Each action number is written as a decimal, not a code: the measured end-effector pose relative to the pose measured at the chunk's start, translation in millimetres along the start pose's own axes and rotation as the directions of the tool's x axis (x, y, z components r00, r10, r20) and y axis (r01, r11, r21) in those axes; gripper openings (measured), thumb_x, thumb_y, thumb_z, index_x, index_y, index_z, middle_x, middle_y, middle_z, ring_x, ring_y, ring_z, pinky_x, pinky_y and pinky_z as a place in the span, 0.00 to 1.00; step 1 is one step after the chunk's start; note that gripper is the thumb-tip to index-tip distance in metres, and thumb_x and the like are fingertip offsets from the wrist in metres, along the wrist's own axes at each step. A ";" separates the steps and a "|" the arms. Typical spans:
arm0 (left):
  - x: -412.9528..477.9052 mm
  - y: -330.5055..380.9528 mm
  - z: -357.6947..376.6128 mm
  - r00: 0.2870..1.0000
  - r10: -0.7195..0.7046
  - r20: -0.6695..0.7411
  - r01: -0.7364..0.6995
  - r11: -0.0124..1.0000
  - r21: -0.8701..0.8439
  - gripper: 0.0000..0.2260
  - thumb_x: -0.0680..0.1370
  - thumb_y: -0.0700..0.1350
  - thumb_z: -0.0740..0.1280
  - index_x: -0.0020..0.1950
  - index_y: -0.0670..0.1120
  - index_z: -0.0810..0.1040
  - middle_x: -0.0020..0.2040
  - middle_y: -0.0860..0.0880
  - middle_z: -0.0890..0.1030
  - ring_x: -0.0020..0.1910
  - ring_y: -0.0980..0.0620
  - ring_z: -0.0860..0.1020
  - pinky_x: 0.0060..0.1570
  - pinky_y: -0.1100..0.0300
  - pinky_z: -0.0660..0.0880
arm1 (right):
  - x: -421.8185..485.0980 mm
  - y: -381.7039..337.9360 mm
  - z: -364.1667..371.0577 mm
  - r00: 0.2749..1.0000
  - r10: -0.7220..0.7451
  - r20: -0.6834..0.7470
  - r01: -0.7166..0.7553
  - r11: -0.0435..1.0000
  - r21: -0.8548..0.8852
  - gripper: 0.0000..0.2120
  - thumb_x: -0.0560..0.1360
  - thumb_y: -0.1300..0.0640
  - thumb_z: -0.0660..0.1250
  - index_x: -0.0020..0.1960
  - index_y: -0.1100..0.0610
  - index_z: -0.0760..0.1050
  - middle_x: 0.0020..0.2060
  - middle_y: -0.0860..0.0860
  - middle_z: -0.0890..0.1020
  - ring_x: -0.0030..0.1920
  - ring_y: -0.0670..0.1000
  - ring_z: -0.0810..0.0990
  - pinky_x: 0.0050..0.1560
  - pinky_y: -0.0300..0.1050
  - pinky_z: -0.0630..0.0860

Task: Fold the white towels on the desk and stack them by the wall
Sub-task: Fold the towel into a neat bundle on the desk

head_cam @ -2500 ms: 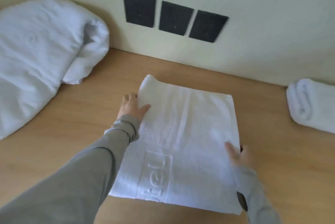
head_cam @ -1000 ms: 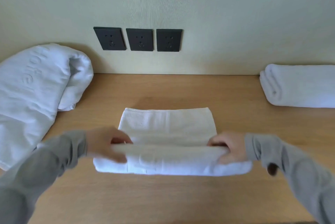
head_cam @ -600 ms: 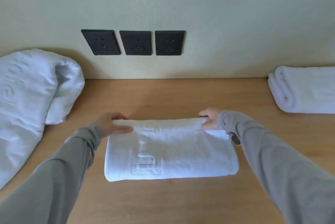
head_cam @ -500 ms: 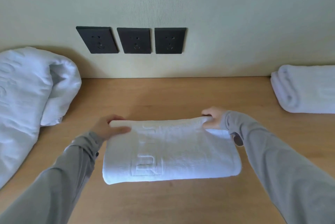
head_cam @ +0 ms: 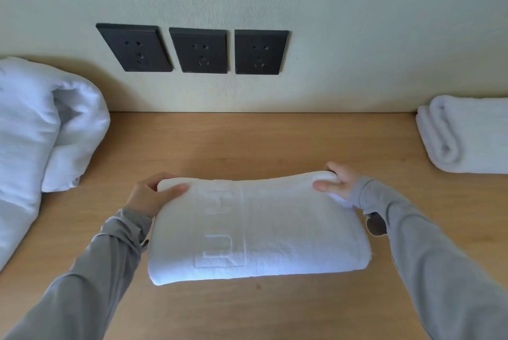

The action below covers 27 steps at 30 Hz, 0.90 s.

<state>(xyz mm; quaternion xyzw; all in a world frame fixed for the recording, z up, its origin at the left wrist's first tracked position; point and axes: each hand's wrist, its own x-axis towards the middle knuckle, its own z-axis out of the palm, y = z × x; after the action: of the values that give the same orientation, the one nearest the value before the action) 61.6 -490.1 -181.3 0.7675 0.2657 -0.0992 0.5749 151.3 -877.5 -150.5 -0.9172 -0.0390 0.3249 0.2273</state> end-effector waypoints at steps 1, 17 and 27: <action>0.5 1.4 0.0 1.000 0.009 -0.001 -0.009 1.000 0.007 0.09 0.69 0.43 0.75 0.35 0.57 0.83 0.36 0.56 0.82 0.37 0.56 0.78 0.33 0.66 0.73 | 1.2 -0.9 0.4 1.000 0.013 0.001 -0.013 1.000 -0.004 0.24 0.73 0.46 0.68 0.61 0.61 0.69 0.50 0.51 0.72 0.50 0.51 0.70 0.50 0.41 0.64; -87.5 27.5 119.0 0.871 0.346 0.348 -0.438 0.227 0.870 0.29 0.75 0.58 0.32 0.74 0.49 0.32 0.76 0.50 0.35 0.73 0.48 0.32 0.71 0.48 0.33 | -60.4 -98.1 100.7 0.789 -0.417 -0.451 0.147 0.842 -0.520 0.19 0.75 0.53 0.56 0.60 0.59 0.77 0.63 0.53 0.77 0.65 0.55 0.74 0.59 0.67 0.69; -64.1 7.5 118.7 0.846 0.358 0.395 -0.486 0.213 0.848 0.26 0.76 0.56 0.32 0.70 0.50 0.24 0.70 0.52 0.24 0.69 0.52 0.24 0.68 0.51 0.27 | -42.3 -74.7 133.0 0.913 -0.337 -0.228 0.183 0.840 -0.511 0.28 0.78 0.42 0.37 0.74 0.51 0.41 0.75 0.46 0.44 0.75 0.48 0.43 0.74 0.57 0.40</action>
<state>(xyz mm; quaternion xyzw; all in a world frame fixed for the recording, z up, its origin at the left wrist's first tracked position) 30.0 -621.4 -183.6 0.9878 -0.0905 -0.1145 0.0544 42.1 -767.8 -184.2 -0.9696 -0.2078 0.1234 0.0392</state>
